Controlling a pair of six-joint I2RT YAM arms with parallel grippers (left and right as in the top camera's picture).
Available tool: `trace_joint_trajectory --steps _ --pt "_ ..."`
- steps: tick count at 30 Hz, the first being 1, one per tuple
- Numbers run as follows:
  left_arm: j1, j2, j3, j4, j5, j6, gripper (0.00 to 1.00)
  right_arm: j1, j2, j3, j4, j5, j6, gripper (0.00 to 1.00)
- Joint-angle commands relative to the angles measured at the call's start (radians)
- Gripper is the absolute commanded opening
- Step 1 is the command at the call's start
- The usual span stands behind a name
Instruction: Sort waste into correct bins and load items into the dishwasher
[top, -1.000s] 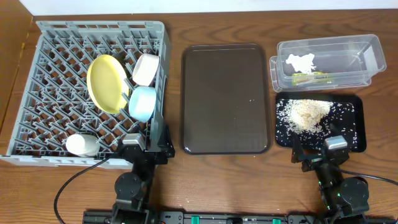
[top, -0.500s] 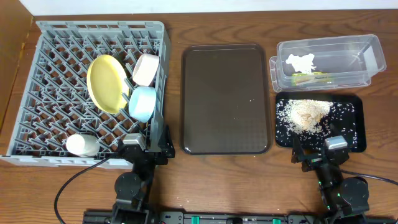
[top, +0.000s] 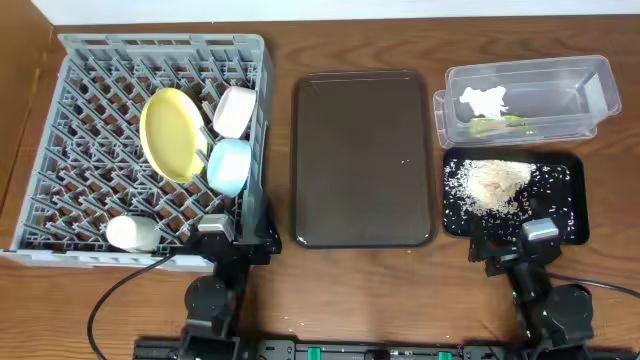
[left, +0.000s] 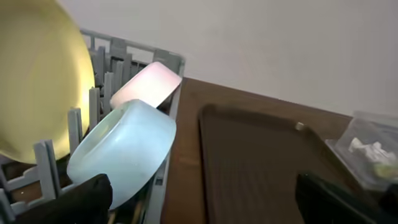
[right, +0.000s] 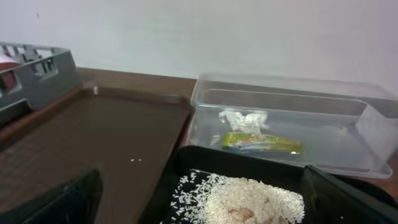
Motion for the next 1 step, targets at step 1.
trace_joint_trajectory --steps 1 --pt "0.004 0.002 -0.011 -0.049 -0.019 0.002 0.95 -0.013 0.001 -0.002 -0.004 0.0 -0.011 0.99"
